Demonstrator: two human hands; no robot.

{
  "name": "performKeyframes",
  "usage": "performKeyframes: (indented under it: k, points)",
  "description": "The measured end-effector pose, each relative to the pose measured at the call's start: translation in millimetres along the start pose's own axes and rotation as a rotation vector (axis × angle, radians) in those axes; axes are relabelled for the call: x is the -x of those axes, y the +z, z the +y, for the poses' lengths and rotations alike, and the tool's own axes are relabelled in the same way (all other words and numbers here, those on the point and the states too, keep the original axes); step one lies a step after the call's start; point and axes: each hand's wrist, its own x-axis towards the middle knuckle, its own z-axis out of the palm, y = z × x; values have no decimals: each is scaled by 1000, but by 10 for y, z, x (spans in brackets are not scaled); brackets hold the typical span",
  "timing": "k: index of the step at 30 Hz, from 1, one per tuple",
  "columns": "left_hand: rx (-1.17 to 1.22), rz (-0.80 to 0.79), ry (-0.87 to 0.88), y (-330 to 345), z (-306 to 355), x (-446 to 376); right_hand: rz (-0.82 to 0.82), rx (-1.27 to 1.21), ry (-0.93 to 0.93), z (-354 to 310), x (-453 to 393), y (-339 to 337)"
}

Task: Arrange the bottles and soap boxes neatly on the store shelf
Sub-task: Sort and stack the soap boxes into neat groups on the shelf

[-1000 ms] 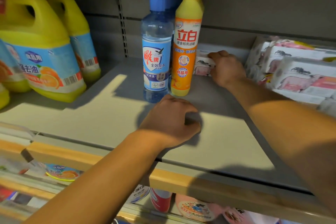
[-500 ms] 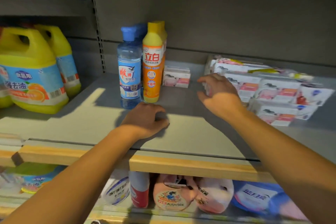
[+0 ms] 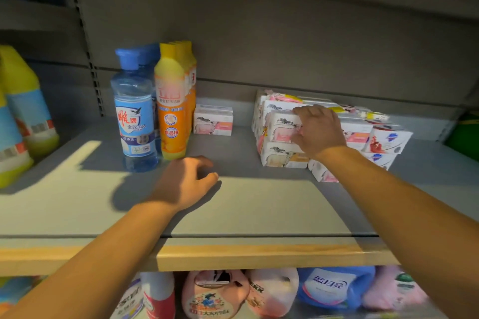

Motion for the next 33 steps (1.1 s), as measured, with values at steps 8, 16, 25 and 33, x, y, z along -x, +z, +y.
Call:
performKeyframes:
  k: [8,16,25,33]
  points:
    - [45,20,22,-31,29,22,98,-234,-20,-126,119,-172]
    - [473,28,79,-236,190,113,-158,-814,-136,-818,575,-51]
    - [641,89,-85,-246,-9,43,-148,-1268,-46,-1107,780,348]
    - [1081,112,-359,-258,-3,-13,-240,-1339,-110,-1038,792,446]
